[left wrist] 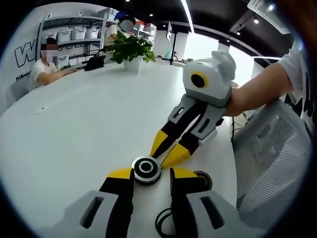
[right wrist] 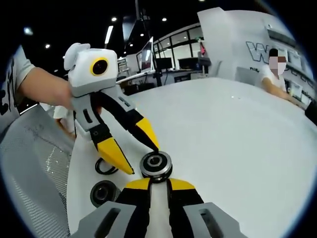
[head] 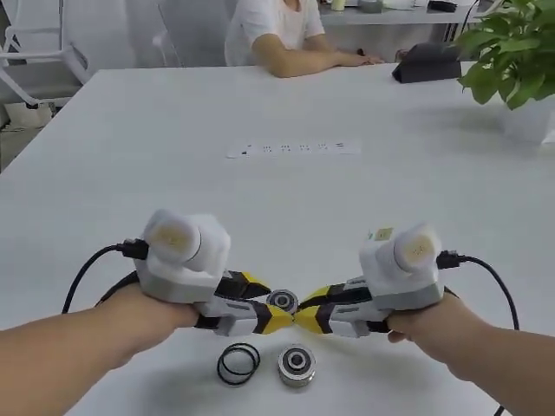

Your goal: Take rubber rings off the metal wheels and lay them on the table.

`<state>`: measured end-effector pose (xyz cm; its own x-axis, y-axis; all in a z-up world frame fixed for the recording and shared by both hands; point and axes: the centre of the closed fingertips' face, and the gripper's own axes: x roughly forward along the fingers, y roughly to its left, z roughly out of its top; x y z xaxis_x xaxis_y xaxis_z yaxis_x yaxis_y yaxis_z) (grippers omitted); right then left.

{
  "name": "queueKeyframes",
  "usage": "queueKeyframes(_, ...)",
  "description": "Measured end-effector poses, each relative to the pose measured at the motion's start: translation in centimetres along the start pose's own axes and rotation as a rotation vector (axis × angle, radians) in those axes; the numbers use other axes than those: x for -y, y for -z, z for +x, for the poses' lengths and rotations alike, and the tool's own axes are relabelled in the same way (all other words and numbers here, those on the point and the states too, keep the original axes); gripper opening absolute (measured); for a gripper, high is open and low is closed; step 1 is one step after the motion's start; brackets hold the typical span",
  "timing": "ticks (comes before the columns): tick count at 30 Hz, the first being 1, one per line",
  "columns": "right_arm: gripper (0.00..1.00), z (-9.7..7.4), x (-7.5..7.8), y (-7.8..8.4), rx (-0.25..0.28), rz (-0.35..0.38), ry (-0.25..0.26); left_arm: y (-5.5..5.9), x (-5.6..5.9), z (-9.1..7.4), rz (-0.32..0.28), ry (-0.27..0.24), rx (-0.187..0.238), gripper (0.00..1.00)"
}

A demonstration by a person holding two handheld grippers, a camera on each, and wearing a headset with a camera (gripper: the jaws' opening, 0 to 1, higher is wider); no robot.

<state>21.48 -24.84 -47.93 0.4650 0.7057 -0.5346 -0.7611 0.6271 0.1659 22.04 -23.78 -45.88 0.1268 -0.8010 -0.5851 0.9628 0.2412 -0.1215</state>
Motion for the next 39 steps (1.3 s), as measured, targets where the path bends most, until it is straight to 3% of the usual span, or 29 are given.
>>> queueKeyframes(6, 0.09, 0.1, 0.1, 0.0, 0.000, -0.011, 0.002, -0.1, -0.1, 0.4, 0.032, -0.010, -0.011, 0.16)
queueKeyframes(12, 0.09, 0.1, -0.1, 0.0, -0.003, -0.026, 0.002, -0.2, -0.7, 0.5, 0.056, -0.055, -0.020, 0.08)
queueKeyframes(16, 0.09, 0.1, -0.2, 0.0, -0.002, -0.034, 0.003, -0.2, -0.6, 0.7, 0.124, -0.069, -0.029, 0.07)
queueKeyframes(30, 0.00, 0.1, -0.1, 0.1, -0.029, 0.027, 0.037, -0.2, -0.6, 0.7, 0.095, -0.099, -0.030, 0.07)
queueKeyframes(34, 0.00, 0.0, 0.2, 0.1, 0.017, 0.215, 0.027, -0.2, -0.6, 0.6, 0.097, -0.113, -0.022, 0.07)
queueKeyframes(39, 0.00, -0.3, 0.9, -0.2, 0.077, 0.374, 0.026, -0.3, -0.5, 0.6, 0.107, -0.117, -0.018, 0.07)
